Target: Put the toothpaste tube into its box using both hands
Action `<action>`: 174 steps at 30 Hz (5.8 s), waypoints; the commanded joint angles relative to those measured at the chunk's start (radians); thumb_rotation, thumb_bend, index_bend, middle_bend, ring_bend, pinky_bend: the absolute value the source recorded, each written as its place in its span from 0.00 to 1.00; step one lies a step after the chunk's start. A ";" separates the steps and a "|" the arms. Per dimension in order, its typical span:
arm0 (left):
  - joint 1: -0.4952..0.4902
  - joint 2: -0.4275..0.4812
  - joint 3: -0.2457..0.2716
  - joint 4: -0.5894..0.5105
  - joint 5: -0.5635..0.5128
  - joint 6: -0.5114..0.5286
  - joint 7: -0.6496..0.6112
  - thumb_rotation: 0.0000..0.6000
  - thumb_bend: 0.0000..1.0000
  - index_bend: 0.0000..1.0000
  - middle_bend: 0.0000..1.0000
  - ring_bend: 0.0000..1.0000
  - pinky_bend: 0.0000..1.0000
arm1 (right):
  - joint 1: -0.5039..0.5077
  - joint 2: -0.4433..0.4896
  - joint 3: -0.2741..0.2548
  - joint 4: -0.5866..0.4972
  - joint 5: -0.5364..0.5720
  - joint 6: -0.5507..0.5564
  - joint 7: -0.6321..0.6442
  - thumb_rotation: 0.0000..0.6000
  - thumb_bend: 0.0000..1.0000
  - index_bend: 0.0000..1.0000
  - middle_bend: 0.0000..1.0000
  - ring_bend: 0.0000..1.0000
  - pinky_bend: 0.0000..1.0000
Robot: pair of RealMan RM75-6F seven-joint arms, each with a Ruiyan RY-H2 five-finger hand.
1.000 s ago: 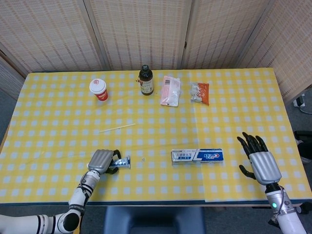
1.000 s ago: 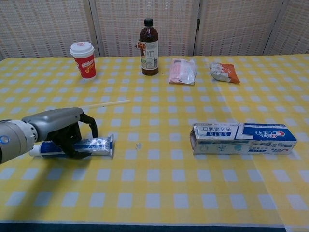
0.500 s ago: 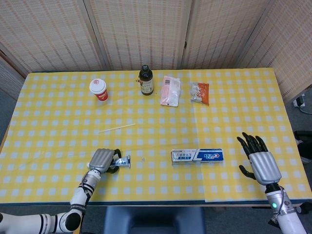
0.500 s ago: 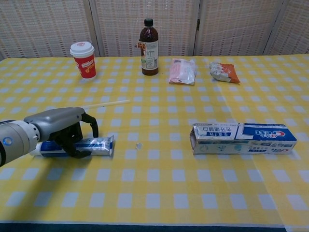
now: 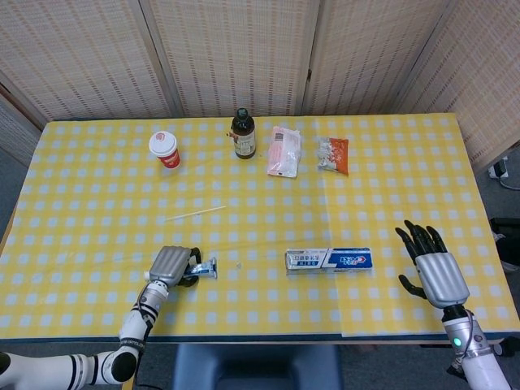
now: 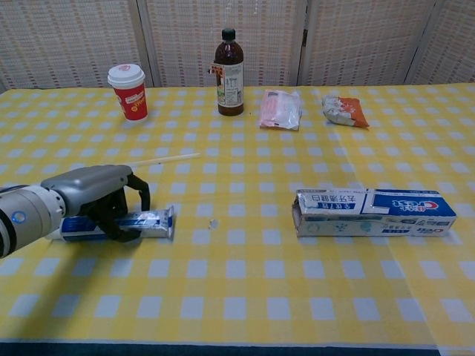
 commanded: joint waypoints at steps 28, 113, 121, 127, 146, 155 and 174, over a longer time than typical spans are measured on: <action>0.131 0.459 -0.069 -0.453 0.289 -0.232 -0.811 1.00 0.57 1.00 1.00 1.00 1.00 | 0.188 -0.002 0.058 -0.021 0.105 -0.296 0.043 1.00 0.32 0.00 0.00 0.04 0.00; 0.012 0.647 -0.397 -0.659 -0.060 -0.083 -1.075 1.00 0.57 1.00 1.00 1.00 1.00 | 0.382 -0.542 0.154 0.296 0.053 -0.239 0.684 1.00 0.32 0.52 0.46 0.49 0.46; -0.007 0.642 -0.408 -0.648 -0.098 -0.092 -1.067 1.00 0.57 1.00 1.00 1.00 1.00 | 0.418 -0.611 0.169 0.333 0.058 -0.262 0.726 1.00 0.32 0.52 0.46 0.50 0.46; -0.020 0.636 -0.413 -0.648 -0.113 -0.097 -1.056 1.00 0.57 1.00 1.00 1.00 1.00 | 0.449 -0.661 0.195 0.357 0.063 -0.271 0.755 1.00 0.32 0.52 0.46 0.50 0.46; -0.057 0.618 -0.418 -0.687 -0.180 -0.041 -0.976 1.00 0.57 1.00 1.00 1.00 1.00 | 0.495 -0.733 0.224 0.419 0.046 -0.259 0.905 1.00 0.32 0.52 0.46 0.50 0.46; -0.066 0.608 -0.423 -0.698 -0.208 -0.006 -0.943 1.00 0.57 1.00 1.00 1.00 1.00 | 0.502 -0.762 0.226 0.447 0.006 -0.201 1.000 1.00 0.32 0.52 0.46 0.50 0.46; -0.025 0.603 -0.403 -0.698 -0.161 -0.012 -0.953 1.00 0.57 1.00 1.00 1.00 1.00 | 0.481 -0.751 0.227 0.402 -0.034 -0.073 1.054 1.00 0.32 0.52 0.46 0.49 0.46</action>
